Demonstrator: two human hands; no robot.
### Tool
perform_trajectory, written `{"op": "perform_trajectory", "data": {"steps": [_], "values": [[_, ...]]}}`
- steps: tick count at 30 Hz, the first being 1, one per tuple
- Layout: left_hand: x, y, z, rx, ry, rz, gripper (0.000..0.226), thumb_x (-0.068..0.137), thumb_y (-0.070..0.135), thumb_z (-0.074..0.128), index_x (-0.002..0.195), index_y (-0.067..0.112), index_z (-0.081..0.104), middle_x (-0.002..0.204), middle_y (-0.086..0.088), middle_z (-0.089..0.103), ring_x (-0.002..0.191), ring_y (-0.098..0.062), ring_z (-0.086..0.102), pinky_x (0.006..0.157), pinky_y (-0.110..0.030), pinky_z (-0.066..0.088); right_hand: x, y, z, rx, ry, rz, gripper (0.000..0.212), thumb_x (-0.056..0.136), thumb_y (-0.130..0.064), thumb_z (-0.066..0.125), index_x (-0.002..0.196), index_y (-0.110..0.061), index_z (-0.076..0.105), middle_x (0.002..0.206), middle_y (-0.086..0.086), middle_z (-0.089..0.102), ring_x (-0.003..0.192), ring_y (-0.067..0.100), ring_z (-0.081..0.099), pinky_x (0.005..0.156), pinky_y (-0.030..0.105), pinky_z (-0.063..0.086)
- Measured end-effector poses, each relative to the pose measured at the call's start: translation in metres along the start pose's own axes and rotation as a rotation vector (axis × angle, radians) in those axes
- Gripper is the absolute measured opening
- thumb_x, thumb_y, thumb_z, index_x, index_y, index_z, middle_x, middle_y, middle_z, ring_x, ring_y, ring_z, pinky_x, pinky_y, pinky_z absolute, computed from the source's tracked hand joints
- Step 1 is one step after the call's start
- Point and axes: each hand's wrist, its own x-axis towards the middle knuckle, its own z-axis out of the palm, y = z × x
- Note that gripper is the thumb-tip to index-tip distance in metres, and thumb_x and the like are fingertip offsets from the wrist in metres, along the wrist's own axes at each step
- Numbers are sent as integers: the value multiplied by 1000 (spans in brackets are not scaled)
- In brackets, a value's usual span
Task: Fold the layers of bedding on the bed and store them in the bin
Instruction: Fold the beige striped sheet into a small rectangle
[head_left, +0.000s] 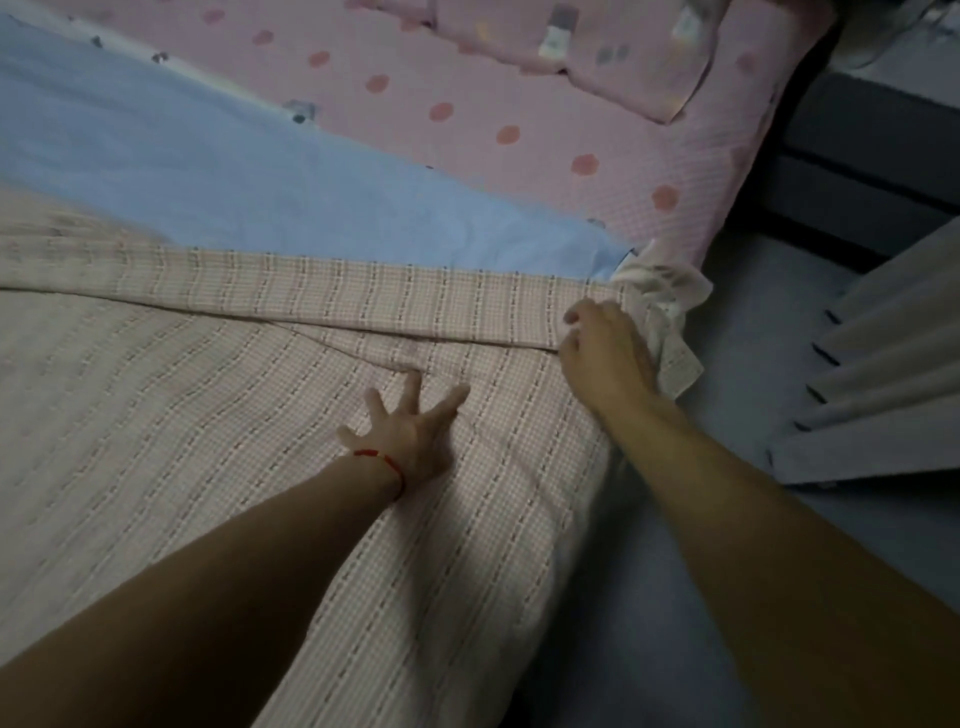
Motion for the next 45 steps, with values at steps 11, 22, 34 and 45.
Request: {"op": "perform_trajectory", "data": {"steps": [11,22,34,45], "values": [[9,-2,12,42,-6,-57,78,99,47,46,144,67,-15,166,6,-18,149,-51,-9,103,-81,23,76,20,31,-300,84,-100,45,89,-11,64,131,-12,52,120,18,56,112,38,53,93,49,40],[14,-18,8,-60,-68,79,91,90,49,58,157,46,-4,166,7,13,154,-40,-1,116,-73,7,-31,46,26,-188,402,-455,12,89,1,55,91,-11,58,85,11,55,72,31,55,59,42,43],[-118,-60,48,-1646,525,-487,37,95,3,54,59,10,56,49,-1,45,47,-15,40,54,-27,50,-259,35,126,57,268,-371,17,80,0,63,83,-17,61,79,1,54,68,25,55,62,37,46],[-228,-141,118,-1125,564,-258,36,88,28,63,68,-1,61,64,-19,64,56,-21,59,58,-37,50,-391,-9,164,-26,327,-227,20,82,-7,43,81,-15,62,76,4,56,66,30,58,64,39,31]]}}
